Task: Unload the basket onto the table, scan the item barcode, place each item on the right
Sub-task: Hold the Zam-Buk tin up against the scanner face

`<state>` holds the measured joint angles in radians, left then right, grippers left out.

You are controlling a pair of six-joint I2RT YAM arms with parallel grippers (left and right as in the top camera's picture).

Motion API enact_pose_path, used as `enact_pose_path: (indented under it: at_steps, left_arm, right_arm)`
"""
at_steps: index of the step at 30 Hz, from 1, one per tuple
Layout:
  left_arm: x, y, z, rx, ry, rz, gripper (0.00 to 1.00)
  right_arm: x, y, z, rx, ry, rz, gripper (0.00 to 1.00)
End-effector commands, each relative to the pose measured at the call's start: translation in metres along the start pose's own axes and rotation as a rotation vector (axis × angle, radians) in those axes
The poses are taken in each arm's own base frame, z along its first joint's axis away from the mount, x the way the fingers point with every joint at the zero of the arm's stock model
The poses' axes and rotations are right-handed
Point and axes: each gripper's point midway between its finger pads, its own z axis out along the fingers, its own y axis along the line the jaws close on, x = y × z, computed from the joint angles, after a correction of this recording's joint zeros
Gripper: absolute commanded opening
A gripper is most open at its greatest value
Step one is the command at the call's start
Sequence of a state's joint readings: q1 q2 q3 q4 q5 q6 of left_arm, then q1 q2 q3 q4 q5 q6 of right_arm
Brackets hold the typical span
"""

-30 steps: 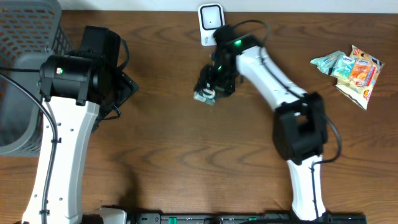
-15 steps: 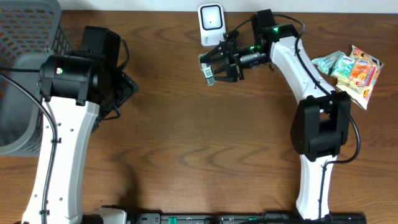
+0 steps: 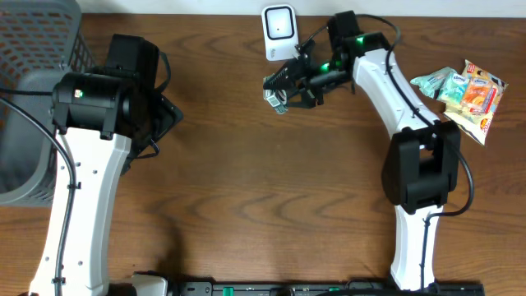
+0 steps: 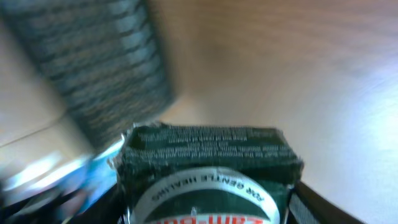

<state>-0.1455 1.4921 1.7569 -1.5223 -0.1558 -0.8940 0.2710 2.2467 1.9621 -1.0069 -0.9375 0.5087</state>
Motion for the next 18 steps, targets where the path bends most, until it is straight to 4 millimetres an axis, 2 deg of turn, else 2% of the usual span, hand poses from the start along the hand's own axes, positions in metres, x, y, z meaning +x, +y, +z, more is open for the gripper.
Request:
enact_pose_path:
  at_steps: [1, 5, 9, 14, 18]
  left_arm:
    - [-0.001, 0.003, 0.001, -0.013, 0.000, -0.008, 0.98]
    - [-0.001, 0.003, 0.001, -0.013, 0.000, -0.008, 0.98]
    - [-0.001, 0.003, 0.001, -0.013, 0.000, -0.008, 0.98]
    - [-0.001, 0.003, 0.001, -0.013, 0.001, -0.008, 0.98]
    - [-0.001, 0.003, 0.001, -0.013, 0.000, -0.008, 0.98]
  right_arm:
    - [-0.043, -0.050, -0.009, 0.462, -0.287, -0.110, 0.49]
    - [-0.079, -0.042, -0.015, 0.587, -0.490, -0.220, 0.49]
    - [-0.117, -0.023, -0.037, 0.684, -0.743, -0.298, 0.49]
    - [-0.151, 0.003, -0.061, 0.696, -1.002, -0.346, 0.52]
    - [-0.176, 0.021, -0.069, 0.631, -1.126, -0.403, 0.52]
